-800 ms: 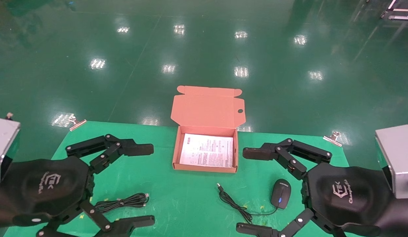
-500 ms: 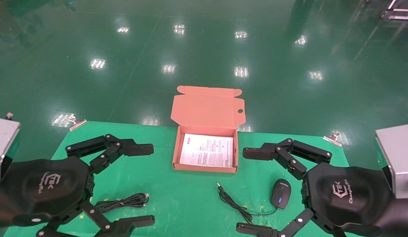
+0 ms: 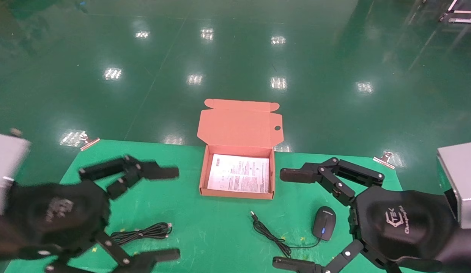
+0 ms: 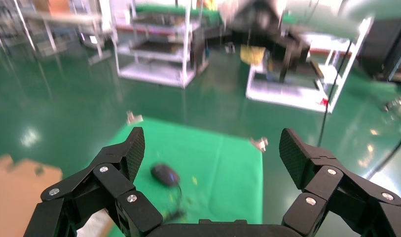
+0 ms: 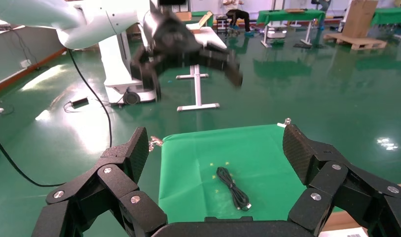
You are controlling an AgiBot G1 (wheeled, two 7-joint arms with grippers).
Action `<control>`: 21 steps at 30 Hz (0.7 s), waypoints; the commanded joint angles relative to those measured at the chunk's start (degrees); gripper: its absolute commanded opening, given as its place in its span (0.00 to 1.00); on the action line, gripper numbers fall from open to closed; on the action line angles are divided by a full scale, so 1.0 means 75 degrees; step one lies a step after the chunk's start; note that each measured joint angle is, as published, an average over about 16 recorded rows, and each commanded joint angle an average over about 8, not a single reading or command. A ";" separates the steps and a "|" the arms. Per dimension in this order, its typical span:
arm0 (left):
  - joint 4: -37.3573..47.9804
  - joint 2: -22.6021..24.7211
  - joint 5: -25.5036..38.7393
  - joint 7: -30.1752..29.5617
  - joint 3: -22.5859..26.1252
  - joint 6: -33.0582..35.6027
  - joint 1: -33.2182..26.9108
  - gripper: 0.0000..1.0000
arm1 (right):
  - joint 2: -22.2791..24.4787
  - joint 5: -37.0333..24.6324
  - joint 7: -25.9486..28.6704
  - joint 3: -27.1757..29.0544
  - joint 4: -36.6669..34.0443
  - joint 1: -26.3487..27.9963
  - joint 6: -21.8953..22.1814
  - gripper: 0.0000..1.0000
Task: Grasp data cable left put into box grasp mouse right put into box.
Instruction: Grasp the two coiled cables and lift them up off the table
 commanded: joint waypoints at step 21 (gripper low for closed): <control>-0.0342 0.1486 0.6539 -0.0492 0.2706 -0.0395 -0.2030 1.00 | -0.1182 -0.5982 -0.0448 -0.3581 0.0310 0.2644 -0.0257 1.00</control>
